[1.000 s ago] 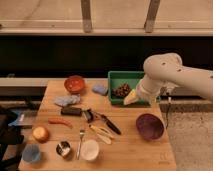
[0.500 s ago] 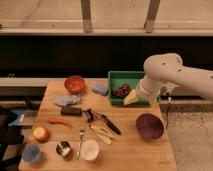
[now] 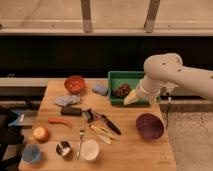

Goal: Place banana in tray

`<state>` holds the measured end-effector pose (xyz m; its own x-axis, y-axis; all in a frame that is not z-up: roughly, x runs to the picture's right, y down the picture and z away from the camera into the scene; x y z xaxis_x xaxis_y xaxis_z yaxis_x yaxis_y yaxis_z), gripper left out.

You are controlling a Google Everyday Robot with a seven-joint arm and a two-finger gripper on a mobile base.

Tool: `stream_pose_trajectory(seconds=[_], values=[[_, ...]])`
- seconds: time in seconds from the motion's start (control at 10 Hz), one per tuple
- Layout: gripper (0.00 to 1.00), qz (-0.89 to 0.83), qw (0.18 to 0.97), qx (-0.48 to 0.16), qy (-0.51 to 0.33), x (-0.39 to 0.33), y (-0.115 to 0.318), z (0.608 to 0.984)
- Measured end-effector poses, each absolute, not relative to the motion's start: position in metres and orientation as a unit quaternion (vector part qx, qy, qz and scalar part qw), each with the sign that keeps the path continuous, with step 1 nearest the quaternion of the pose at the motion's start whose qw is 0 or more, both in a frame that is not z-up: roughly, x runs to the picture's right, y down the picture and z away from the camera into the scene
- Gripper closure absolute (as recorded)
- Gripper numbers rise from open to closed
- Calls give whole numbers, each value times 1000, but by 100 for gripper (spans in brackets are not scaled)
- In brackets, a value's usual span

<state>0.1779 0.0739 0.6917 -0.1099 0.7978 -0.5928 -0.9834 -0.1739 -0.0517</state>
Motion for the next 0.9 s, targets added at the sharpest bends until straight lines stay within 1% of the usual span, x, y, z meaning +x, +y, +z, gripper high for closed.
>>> stream_pose_trajectory(seconds=[0.6,0.9], values=[[20,722,617,-256,182,177,74,692],[20,697,645,-259,177,164,74,689]])
